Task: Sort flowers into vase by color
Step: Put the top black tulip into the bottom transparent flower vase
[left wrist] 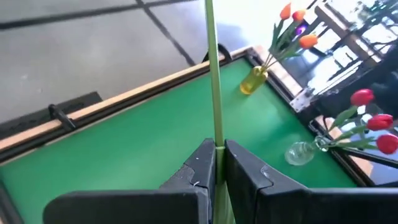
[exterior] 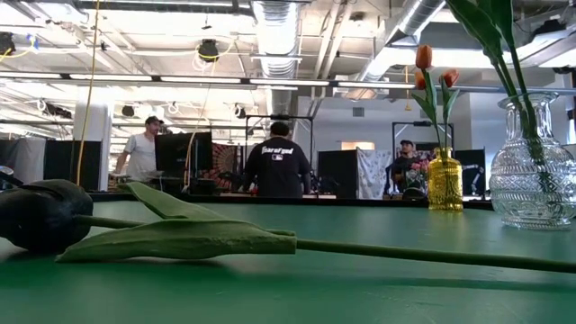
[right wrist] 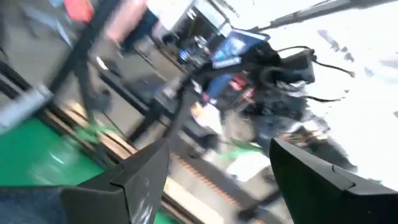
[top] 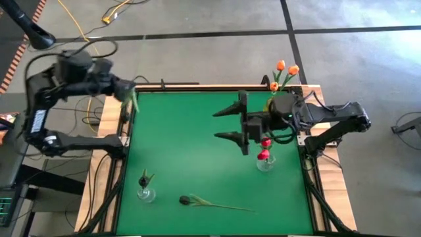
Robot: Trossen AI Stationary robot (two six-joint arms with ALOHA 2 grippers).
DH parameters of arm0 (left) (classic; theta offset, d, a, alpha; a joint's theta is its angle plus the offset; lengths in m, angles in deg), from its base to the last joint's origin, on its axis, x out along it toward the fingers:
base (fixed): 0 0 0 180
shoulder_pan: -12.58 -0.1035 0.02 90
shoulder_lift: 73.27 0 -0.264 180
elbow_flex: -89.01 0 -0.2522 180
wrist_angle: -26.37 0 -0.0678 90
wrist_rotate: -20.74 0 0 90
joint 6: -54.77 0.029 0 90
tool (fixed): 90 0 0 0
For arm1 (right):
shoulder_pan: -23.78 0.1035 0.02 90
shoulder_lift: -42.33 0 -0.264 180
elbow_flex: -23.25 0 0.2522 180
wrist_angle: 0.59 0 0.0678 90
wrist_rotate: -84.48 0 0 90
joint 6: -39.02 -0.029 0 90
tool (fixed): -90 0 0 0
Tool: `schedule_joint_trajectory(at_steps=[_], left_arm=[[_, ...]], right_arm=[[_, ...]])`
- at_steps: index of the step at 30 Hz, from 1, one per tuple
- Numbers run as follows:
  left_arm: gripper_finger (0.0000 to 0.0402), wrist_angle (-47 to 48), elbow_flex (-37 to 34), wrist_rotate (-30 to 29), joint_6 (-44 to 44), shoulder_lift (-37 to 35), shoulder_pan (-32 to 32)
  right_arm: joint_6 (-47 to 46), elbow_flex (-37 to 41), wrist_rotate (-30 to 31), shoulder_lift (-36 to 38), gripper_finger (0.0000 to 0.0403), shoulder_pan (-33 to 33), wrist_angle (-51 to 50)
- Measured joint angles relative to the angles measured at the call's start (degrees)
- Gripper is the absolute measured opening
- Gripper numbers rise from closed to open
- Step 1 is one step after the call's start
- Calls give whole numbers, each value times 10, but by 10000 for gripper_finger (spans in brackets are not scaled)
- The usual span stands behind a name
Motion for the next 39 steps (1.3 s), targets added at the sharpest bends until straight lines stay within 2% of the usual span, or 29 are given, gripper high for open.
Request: schedule_joint_trajectory(at_steps=[7,10,15,20,28,34,39], left_arm=[[16,55,0,15,64,-31,0],[16,64,0,38,97,-26,0],[16,53,0,41,123,3,0],[16,32,0,45,117,48,0],[16,13,0,144,89,140,4],[16,13,0,159,63,204,29],[16,4,0,203,52,249,43]], right_arm=[[201,0,75,-62,305,-12,16],[255,1,134,-99,305,-17,50],[321,1,226,-140,305,-27,132],[357,1,228,-143,305,-39,159],[403,1,228,-140,305,-97,156],[437,1,225,-140,305,-146,124],[472,1,208,-140,302,-159,93]])
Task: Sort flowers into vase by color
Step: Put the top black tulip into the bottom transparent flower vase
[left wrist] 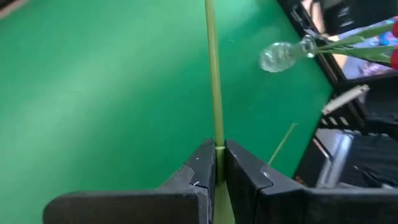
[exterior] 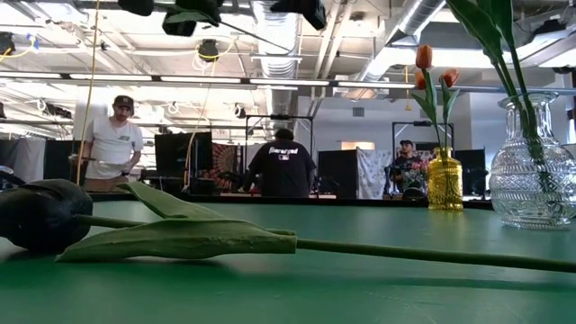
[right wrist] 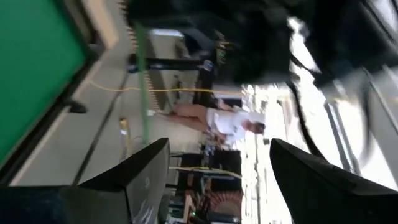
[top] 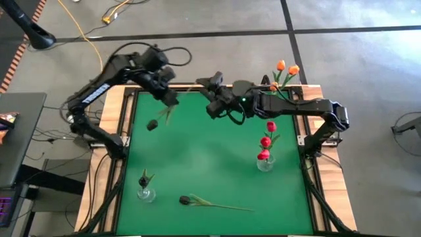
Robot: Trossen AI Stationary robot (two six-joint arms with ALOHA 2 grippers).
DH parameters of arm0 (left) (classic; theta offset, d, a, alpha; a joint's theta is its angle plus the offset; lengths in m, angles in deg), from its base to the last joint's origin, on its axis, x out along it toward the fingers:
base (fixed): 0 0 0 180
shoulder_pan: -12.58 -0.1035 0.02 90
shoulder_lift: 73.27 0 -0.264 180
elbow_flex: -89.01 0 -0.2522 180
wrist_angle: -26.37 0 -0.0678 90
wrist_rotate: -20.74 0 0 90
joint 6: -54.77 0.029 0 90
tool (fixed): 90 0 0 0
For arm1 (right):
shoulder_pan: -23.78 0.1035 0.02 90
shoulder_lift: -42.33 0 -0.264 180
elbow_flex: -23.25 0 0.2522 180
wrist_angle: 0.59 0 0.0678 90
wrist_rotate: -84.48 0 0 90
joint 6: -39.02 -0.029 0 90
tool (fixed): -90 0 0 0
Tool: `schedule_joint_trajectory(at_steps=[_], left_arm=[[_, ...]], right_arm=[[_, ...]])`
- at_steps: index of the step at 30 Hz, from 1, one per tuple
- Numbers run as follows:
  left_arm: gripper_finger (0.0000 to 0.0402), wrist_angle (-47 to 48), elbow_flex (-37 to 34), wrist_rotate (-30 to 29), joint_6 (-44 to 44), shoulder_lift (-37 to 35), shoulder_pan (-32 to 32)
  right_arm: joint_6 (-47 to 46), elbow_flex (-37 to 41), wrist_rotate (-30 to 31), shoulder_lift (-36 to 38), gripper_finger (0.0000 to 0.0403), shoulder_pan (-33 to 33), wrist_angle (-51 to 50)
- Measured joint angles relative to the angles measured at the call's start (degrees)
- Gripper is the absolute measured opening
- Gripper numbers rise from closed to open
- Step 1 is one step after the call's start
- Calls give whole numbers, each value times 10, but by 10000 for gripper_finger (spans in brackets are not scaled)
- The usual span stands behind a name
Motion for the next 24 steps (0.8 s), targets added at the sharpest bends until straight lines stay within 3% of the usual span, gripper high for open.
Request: schedule_joint_trajectory(at_steps=[10,14,24], left_arm=[[16,-69,0,67,-11,33,9],[16,-92,0,103,-21,33,10],[16,-91,0,125,-3,33,25]], right_arm=[[4,0,-25,-5,302,-5,-103],[3,0,-24,-4,302,-7,-104],[2,0,-21,-4,283,-6,-111]])
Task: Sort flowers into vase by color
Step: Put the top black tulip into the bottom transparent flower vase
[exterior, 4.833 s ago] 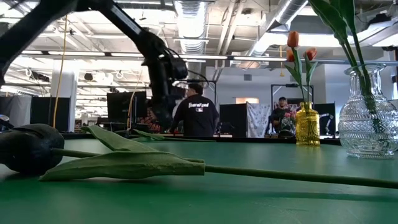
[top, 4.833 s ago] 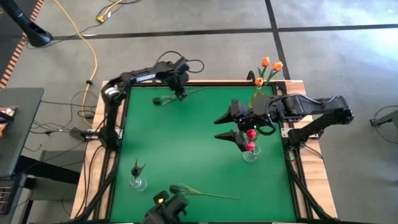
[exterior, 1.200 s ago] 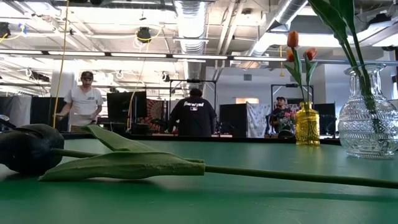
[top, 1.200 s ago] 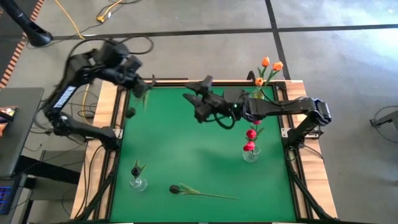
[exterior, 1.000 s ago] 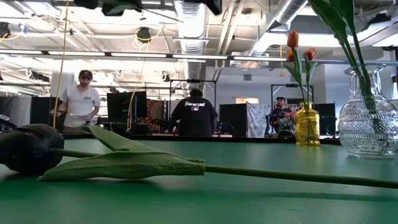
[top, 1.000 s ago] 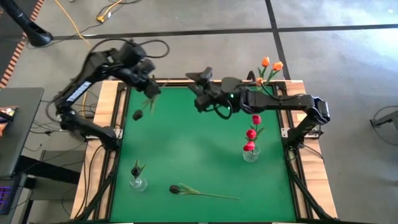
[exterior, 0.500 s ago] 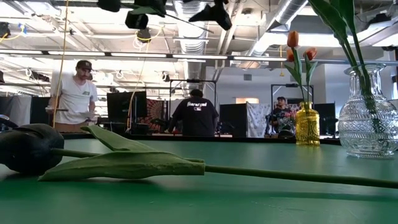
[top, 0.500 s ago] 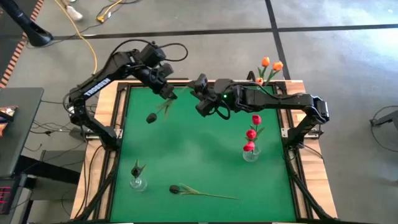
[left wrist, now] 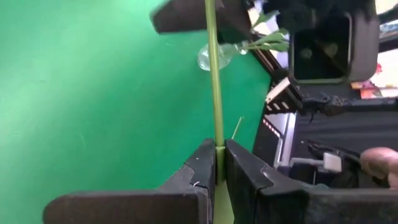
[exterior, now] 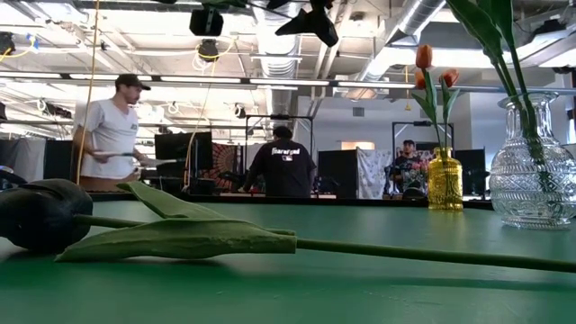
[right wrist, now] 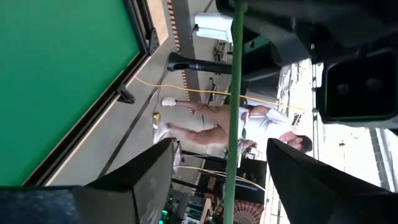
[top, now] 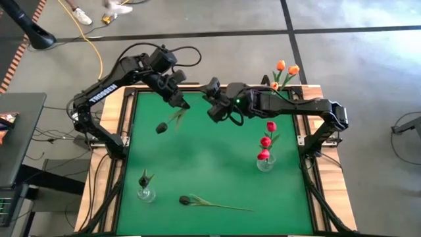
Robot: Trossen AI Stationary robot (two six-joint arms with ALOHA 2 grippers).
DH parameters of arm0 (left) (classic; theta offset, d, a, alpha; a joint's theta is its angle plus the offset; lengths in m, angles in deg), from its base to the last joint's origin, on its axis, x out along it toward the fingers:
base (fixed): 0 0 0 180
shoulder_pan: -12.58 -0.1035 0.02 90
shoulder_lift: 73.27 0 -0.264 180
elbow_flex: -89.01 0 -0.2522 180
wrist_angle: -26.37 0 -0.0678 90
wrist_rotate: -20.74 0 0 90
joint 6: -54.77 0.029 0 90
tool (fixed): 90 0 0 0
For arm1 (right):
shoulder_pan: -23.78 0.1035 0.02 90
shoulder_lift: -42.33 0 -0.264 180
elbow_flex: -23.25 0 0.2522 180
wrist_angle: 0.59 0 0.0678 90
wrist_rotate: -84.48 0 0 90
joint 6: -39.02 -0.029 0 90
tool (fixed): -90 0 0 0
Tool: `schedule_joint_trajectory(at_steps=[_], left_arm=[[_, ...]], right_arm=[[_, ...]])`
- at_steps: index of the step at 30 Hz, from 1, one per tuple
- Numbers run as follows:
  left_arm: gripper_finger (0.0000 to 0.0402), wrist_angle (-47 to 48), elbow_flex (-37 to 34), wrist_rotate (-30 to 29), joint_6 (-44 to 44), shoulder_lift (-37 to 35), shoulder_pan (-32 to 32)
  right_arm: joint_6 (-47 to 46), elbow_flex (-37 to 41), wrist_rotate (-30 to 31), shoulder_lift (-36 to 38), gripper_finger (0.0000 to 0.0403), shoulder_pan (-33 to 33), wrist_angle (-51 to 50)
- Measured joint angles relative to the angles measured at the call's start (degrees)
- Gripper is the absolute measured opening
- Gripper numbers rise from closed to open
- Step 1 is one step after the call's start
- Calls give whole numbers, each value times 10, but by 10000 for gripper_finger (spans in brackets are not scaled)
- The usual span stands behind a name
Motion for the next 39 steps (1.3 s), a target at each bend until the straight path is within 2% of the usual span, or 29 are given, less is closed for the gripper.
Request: schedule_joint_trajectory(at_steps=[7,16,20,24,33,39], left_arm=[[16,0,0,-7,2,0,10],[16,0,0,-31,3,0,11],[22,2,0,-54,33,0,11],[50,-1,0,-52,68,0,14],[154,-33,1,-37,140,-2,10],[196,-31,63,-57,186,-5,-18]], right_arm=[[0,0,0,0,222,0,1],[0,0,0,0,83,5,1],[-1,0,1,0,26,9,0],[-15,0,-5,0,21,9,-4],[-37,0,-6,0,22,3,-19],[-40,0,-12,0,23,3,-24]])
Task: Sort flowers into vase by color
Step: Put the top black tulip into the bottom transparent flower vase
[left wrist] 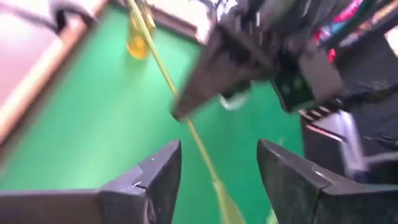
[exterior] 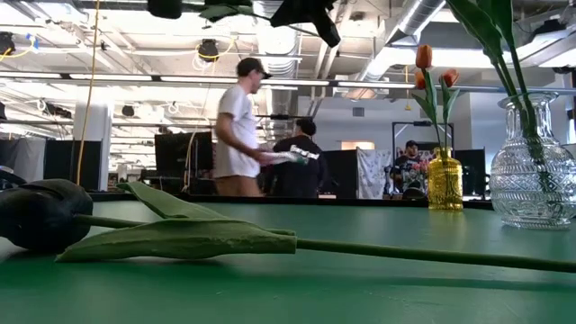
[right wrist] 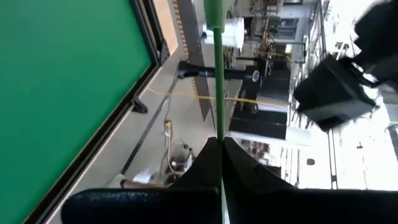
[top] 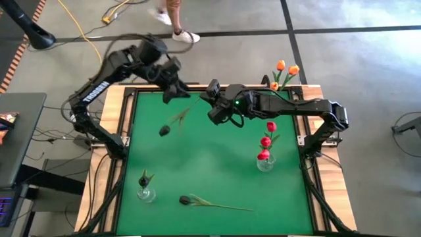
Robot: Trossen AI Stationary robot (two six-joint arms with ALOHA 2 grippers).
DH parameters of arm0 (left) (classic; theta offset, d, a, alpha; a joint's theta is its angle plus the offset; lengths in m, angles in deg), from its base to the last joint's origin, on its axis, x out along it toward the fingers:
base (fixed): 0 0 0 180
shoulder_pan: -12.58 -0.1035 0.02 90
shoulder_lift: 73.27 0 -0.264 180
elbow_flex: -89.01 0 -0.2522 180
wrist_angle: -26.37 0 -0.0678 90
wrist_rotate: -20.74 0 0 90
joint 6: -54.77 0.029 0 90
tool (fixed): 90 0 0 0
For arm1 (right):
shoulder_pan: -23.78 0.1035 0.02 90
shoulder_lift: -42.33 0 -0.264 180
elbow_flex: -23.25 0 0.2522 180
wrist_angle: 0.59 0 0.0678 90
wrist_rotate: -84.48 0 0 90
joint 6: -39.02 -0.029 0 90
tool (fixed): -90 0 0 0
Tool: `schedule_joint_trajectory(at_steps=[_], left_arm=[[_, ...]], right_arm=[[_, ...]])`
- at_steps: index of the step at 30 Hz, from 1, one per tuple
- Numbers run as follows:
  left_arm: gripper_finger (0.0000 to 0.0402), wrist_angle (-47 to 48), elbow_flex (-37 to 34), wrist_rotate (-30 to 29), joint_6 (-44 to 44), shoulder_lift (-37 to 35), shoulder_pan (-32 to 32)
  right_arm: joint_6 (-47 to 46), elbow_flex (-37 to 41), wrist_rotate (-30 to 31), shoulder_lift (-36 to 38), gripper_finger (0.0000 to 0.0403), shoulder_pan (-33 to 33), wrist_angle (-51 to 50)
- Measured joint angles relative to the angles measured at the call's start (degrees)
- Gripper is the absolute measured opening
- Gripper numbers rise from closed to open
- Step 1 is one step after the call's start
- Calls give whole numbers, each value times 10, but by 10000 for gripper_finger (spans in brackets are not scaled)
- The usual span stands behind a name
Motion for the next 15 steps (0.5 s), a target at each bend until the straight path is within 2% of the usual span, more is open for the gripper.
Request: schedule_joint_trajectory(at_steps=[3,5,10,15], left_arm=[[202,1,51,-34,37,0,-16],[202,0,84,-69,63,-1,-24],[199,1,144,-139,107,-1,-33],[199,4,152,-169,128,-10,-34]], right_arm=[[-26,0,-30,2,23,-6,-1],[-72,-1,-75,5,23,-16,-3],[-214,-41,-172,5,23,-59,-47],[-400,-76,-282,6,23,-108,-52]])
